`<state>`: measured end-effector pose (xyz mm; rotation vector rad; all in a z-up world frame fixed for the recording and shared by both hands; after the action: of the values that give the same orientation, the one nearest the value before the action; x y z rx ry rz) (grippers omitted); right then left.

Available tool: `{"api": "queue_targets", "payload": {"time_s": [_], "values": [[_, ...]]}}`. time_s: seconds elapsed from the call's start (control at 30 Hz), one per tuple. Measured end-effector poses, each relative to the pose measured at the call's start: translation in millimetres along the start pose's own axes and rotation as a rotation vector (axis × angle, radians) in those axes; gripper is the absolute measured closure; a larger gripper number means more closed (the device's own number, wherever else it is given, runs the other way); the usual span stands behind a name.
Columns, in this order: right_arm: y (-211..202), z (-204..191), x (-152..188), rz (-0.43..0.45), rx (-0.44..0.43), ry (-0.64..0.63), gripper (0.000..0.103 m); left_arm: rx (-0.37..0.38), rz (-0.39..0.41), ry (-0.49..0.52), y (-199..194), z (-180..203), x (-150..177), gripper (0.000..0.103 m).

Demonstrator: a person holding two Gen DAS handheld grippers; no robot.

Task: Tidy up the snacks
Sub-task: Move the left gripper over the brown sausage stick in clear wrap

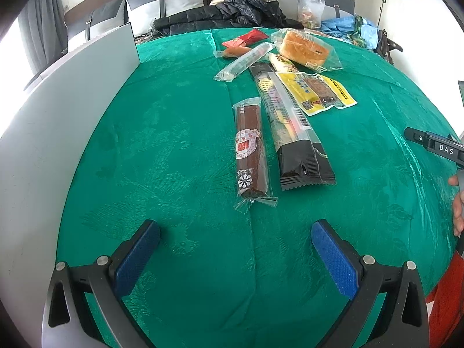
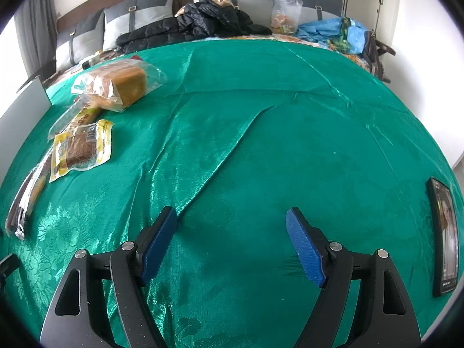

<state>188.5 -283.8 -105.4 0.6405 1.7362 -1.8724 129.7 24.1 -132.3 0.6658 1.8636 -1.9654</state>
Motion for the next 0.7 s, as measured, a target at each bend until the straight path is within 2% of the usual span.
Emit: {"api": "queue_targets", "payload": {"time_s": [0.7], "values": [[0.2,0.5,-0.1,0.001,0.001,0.004,0.023,-0.012,-0.004,-0.014,-0.8,-1.4,1.0,0.0]]}}
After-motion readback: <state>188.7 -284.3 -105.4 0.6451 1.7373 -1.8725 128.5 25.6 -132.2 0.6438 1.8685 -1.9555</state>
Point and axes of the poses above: each gripper's, at about its wrist camera, not at the fingertips, and y roughly the way its jaws point, z to its right, x to its underside, the point moved 6 cm from there along y, roughly the way its jaws point, and after that the axes turned 1 degree about x, right-handed, at the moved point
